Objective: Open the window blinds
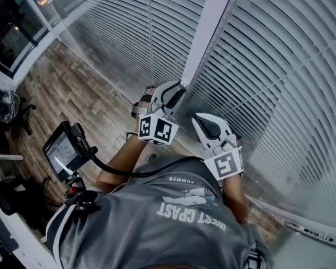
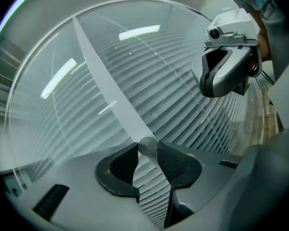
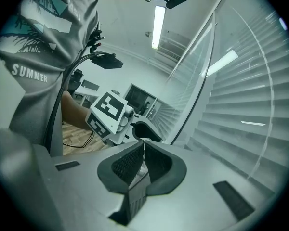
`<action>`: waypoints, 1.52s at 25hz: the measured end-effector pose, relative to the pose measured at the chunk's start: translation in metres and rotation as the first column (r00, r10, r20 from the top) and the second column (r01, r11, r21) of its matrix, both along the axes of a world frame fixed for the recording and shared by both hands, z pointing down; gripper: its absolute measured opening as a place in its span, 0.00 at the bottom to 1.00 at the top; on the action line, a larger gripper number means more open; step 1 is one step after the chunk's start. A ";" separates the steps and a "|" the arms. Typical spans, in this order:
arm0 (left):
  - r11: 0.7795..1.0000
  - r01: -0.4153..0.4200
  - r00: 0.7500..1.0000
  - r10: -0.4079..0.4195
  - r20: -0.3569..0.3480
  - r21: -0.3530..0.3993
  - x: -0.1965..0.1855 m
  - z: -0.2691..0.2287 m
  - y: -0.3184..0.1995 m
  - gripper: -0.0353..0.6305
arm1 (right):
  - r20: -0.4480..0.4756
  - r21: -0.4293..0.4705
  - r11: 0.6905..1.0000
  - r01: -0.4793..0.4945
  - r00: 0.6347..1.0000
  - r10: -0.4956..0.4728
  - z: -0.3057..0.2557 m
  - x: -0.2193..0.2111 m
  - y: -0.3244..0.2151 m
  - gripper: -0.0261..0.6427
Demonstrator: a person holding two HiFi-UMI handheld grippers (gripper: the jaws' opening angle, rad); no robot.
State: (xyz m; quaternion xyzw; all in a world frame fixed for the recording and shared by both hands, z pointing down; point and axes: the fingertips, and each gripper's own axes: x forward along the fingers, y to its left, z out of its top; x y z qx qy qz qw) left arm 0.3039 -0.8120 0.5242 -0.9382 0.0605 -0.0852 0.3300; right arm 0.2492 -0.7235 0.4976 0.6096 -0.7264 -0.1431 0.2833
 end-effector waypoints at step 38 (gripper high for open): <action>0.488 -0.301 0.946 0.047 -0.319 -0.819 -0.007 -0.014 -0.001 0.26 | 0.022 -0.020 0.999 0.039 0.999 -0.038 0.006 -0.009 -0.001 0.04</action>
